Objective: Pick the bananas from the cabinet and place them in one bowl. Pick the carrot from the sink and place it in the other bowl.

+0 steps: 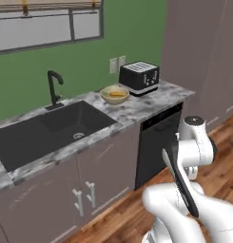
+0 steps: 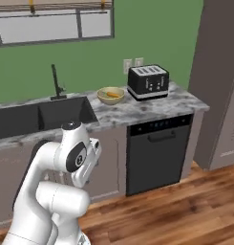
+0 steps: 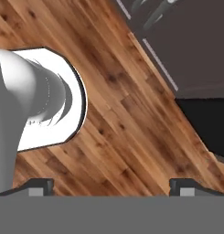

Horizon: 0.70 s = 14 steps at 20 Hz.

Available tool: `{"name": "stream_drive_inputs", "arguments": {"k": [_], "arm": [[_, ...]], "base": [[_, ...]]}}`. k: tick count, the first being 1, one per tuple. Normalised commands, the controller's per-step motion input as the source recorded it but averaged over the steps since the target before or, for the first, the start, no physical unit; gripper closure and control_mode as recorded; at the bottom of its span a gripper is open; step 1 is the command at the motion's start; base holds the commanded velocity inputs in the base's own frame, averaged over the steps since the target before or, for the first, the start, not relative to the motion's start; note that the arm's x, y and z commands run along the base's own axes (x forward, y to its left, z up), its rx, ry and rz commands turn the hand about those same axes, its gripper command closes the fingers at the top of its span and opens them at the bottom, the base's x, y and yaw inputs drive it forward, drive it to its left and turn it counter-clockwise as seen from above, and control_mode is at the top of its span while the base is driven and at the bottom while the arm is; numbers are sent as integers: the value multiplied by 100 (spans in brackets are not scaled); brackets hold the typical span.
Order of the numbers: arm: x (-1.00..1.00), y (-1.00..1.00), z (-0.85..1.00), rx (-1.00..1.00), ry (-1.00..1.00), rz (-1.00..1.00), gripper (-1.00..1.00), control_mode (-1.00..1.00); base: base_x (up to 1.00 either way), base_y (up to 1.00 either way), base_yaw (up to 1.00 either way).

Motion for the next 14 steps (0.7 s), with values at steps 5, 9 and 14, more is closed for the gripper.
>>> {"name": "stream_drive_inputs", "arguments": {"k": [5,9,14], "arm": [[0,0,0,0,0,0,-100,100],[0,0,0,0,0,0,-100,100],[0,0,0,0,0,0,-100,100]], "base": [[0,0,-50],[0,0,-50],[0,0,-50]]}}
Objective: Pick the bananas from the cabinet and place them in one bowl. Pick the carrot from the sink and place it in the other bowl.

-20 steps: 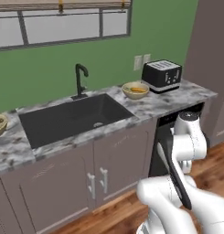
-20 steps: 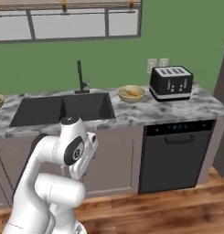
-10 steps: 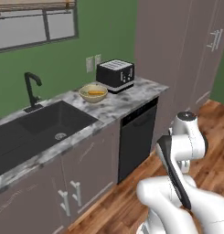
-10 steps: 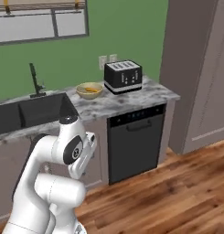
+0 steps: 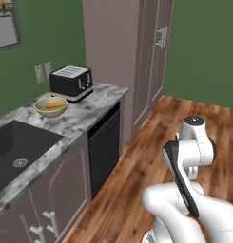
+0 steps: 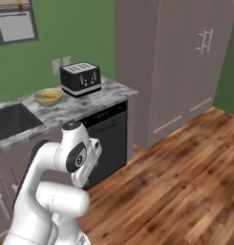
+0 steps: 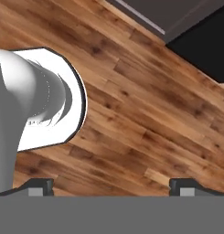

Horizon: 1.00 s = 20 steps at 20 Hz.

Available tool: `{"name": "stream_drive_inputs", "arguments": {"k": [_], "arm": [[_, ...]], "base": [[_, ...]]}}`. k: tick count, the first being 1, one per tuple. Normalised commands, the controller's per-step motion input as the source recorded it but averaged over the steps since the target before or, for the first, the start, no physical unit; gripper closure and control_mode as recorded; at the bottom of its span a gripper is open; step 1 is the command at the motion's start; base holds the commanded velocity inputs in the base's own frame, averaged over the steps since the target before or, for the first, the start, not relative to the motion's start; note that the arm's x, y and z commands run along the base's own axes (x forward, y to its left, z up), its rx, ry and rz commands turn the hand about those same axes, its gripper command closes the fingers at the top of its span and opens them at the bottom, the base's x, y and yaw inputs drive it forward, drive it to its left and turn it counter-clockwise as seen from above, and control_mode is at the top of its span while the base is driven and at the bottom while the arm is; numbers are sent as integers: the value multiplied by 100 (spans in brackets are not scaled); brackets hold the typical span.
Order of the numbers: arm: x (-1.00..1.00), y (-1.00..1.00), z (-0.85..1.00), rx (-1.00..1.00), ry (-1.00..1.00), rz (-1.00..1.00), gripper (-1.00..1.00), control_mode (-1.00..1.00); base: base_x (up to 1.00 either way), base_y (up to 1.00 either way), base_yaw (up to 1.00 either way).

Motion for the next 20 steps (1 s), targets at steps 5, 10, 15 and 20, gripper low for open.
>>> {"name": "stream_drive_inputs", "arguments": {"k": [5,10,15,20], "arm": [[0,0,0,0,0,0,-100,100],[0,0,0,0,0,0,-100,100],[0,0,0,0,0,0,-100,100],[0,0,0,0,0,0,-100,100]], "base": [[0,0,-50],[0,0,-50],[0,0,-50],[0,0,-50]]}}
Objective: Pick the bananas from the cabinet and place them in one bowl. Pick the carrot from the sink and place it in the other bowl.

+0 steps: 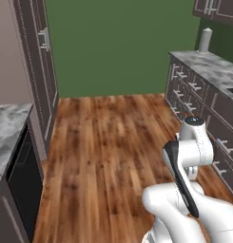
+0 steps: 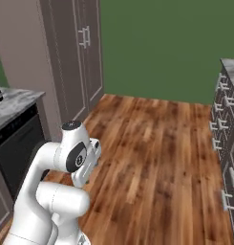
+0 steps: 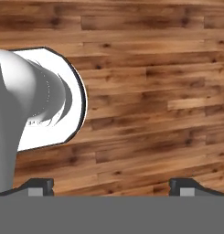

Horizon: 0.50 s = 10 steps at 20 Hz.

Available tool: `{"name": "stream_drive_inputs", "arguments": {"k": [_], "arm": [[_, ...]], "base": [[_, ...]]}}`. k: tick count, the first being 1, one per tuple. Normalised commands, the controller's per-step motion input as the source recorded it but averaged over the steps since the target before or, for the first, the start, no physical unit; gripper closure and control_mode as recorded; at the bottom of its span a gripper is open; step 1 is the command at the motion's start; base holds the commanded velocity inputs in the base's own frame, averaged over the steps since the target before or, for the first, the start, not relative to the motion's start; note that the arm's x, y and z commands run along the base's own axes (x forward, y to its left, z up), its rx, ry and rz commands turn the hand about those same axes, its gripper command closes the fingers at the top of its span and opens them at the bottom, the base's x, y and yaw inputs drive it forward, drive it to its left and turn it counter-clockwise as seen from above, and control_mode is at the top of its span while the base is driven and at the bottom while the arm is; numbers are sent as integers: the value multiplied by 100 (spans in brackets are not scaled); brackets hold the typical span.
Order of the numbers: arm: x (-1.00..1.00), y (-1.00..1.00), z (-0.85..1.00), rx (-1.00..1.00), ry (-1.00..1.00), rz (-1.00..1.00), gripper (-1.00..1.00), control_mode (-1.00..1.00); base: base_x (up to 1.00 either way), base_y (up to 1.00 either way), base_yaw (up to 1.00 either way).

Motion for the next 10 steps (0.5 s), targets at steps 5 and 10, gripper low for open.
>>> {"name": "stream_drive_inputs", "arguments": {"k": [5,10], "arm": [[0,0,0,0,0,0,-100,100],[0,0,0,0,0,0,-100,100]], "base": [[0,0,-50],[0,0,-50]]}}
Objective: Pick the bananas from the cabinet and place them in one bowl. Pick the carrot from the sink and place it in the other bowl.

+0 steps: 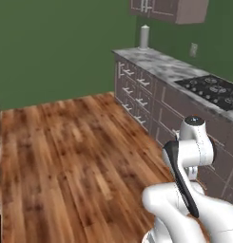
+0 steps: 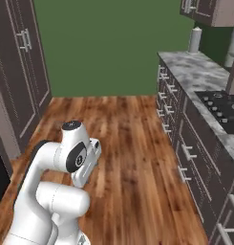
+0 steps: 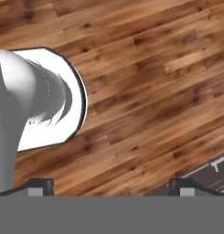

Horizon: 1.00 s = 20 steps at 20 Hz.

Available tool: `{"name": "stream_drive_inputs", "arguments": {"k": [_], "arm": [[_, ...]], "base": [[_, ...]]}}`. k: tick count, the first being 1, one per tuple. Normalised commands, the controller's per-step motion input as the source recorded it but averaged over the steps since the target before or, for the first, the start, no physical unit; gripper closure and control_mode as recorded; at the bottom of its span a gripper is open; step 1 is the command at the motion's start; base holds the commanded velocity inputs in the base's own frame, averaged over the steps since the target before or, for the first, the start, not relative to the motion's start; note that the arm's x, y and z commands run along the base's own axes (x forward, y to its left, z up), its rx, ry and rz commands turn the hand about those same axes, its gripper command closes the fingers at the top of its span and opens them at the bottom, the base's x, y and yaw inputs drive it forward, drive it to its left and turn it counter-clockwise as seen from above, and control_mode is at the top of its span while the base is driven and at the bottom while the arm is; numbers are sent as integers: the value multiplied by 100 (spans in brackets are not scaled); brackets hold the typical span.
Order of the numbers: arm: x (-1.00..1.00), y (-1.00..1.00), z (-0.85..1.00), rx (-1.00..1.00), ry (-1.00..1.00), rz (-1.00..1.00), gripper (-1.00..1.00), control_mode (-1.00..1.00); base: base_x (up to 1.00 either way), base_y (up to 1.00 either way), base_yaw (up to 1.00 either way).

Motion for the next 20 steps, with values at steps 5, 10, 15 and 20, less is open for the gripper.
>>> {"name": "stream_drive_inputs", "arguments": {"k": [5,10,15,20], "arm": [[0,0,0,0,0,0,-100,100],[0,0,0,0,0,0,-100,100],[0,0,0,0,0,0,-100,100],[0,0,0,0,0,0,-100,100]], "base": [[0,0,-50],[0,0,-50],[0,0,-50],[0,0,-50]]}}
